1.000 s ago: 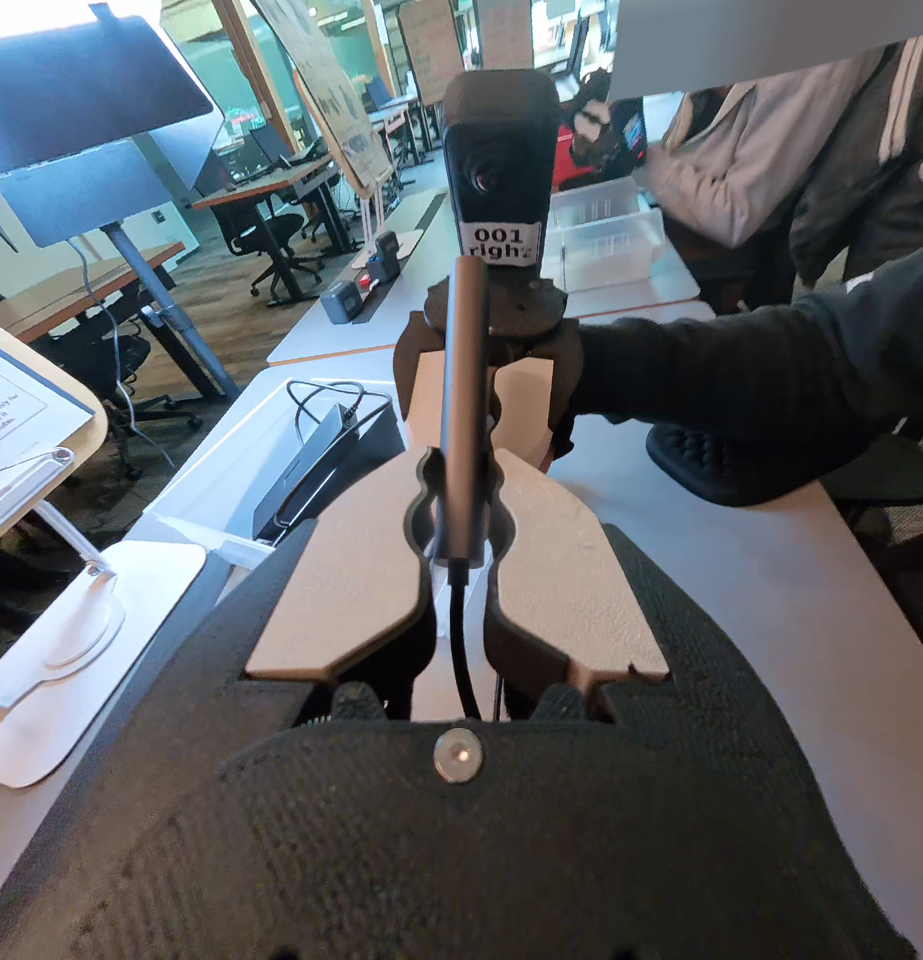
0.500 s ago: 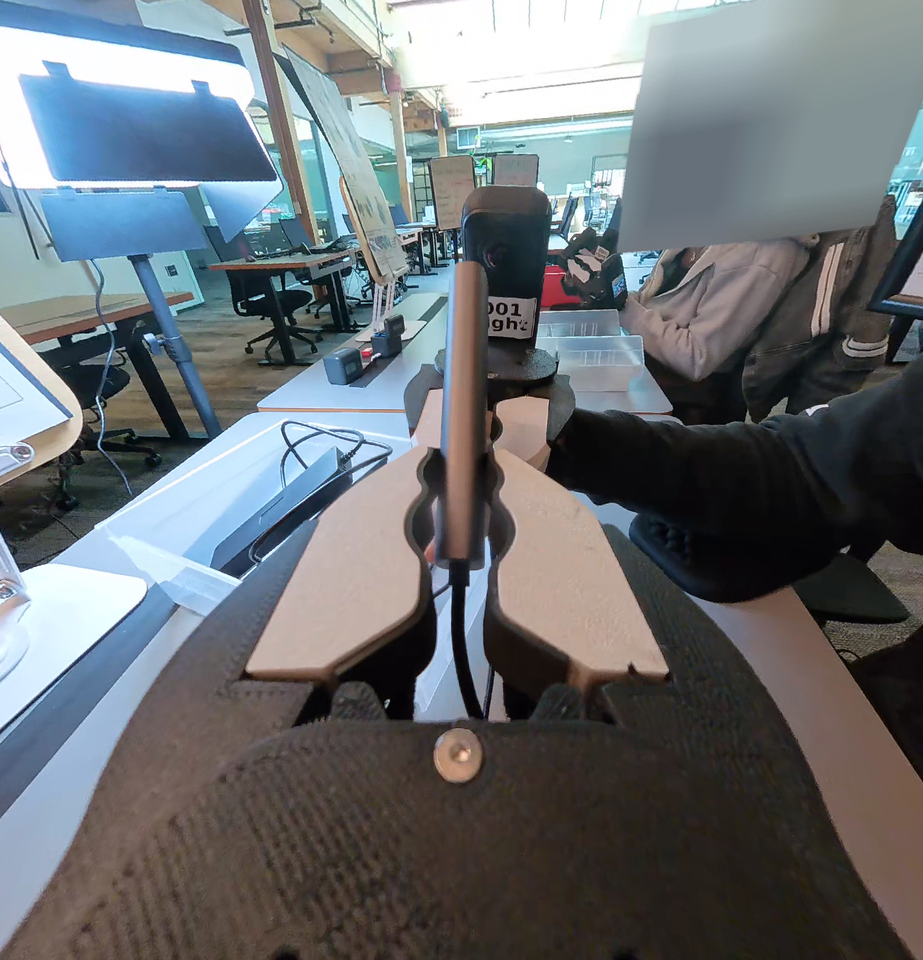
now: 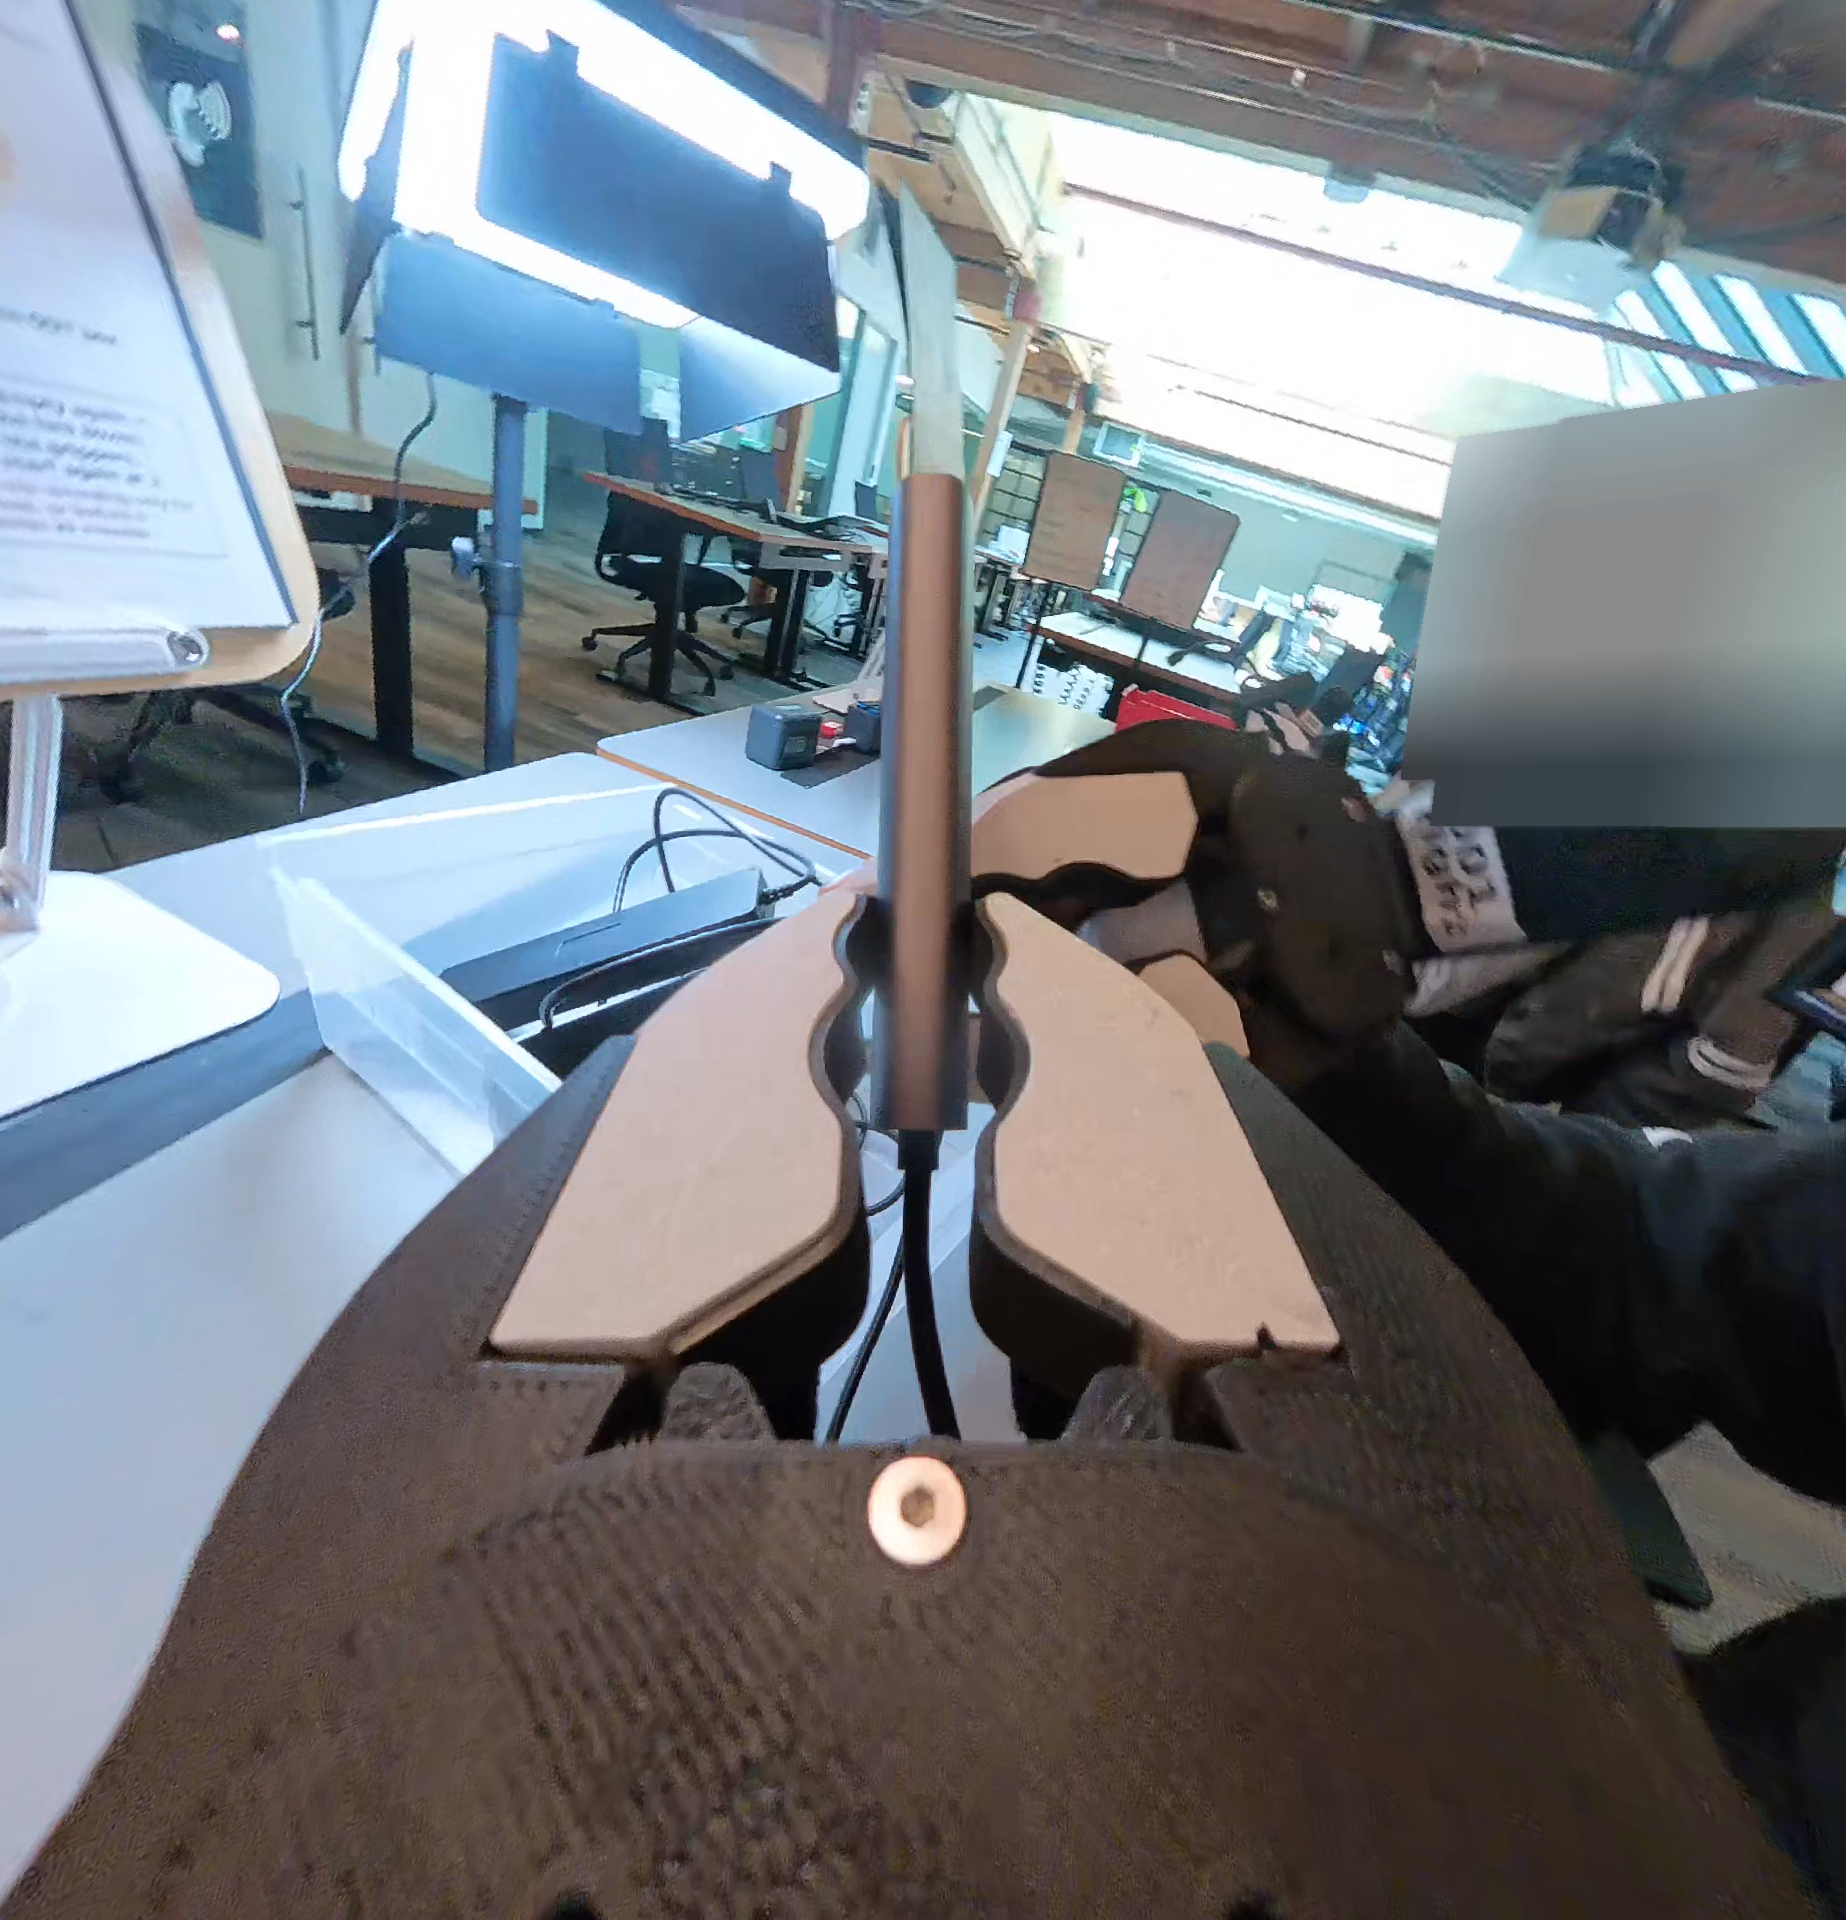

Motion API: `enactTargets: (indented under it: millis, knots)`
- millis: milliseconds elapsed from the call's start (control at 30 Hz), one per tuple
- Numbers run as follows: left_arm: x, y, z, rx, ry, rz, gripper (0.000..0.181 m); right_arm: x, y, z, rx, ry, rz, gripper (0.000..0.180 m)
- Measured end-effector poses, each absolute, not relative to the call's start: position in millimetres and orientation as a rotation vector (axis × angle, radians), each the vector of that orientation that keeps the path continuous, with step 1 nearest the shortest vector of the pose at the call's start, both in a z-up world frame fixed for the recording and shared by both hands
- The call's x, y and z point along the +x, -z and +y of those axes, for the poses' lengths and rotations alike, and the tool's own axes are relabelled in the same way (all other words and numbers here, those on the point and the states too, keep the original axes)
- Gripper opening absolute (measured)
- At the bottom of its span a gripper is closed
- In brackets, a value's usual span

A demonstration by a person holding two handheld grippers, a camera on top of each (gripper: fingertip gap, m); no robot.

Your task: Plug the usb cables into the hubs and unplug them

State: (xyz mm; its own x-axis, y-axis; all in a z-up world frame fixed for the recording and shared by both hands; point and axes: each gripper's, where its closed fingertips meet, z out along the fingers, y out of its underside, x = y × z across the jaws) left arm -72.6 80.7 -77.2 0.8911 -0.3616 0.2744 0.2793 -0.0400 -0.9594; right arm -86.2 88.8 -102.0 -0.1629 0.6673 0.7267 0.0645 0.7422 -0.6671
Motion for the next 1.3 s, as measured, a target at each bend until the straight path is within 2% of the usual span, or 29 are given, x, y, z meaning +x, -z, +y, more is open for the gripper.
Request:
enactTargets:
  millis: [233,333,367,433,600,633,700,733,833,933,1000,1167,1267,1300]
  knots:
    - [-70.0,83.3,85.6,-1.547,0.549,0.017,0.017,-87.9,97.3,98.6,-0.508,-0.278,-1.57,0.017]
    - [-61.4,92.1,80.0,-1.676,0.605,0.144,0.028,-87.5,103.6,90.9,-0.442,-0.231,-1.619,0.017]
    - [-64.1,94.6,80.8,-1.686,0.58,0.135,0.018,-88.8,106.0,86.8,-0.42,-0.212,-1.619,0.017]
    - [-70.3,102.9,81.3,-1.727,0.457,0.18,0.017,-92.4,111.1,87.0,-0.408,-0.191,-1.618,0.017]
    - [-72.4,97.4,80.3,-1.714,0.599,0.104,0.017,-91.0,107.6,86.8,-0.381,-0.357,-1.605,0.018]
    - [-78.0,93.0,79.7,-1.68,0.602,0.066,0.017,-90.8,111.3,98.6,-0.426,-0.335,-1.619,0.016]
    - [-130.2,44.8,50.1,-1.441,0.585,-0.08,0.017,-81.9,125.5,157.0,-0.574,-0.258,-1.627,0.017]
    - [-151.4,27.9,30.1,-1.393,0.47,-0.067,0.017,-73.9,118.5,168.4,-0.609,-0.327,-1.592,0.017]
    - [-141.5,23.8,21.7,-1.472,0.319,0.064,0.017,-62.5,56.4,161.8,-0.619,-0.564,-1.429,0.017]
    - [-133.6,19.1,26.2,-1.444,0.309,0.097,0.017,-49.6,19.3,174.6,-0.602,-0.565,-1.289,0.017]
    - [-136.2,20.9,28.0,-1.436,0.338,0.073,0.017,-42.4,13.7,193.3,-0.628,-0.509,-1.203,0.017]
    - [-141.2,27.3,28.8,-1.428,0.379,0.046,0.017,-56.9,46.8,213.1,-0.697,-0.453,-1.256,0.017]
    - [-143.2,27.3,26.1,-1.428,0.362,0.048,0.017,-74.1,108.4,204.4,-0.768,-0.41,-1.622,0.017]
    - [-143.7,28.3,25.8,-1.434,0.355,0.05,0.018,-73.2,128.2,204.2,-0.813,-0.391,-1.736,0.023]
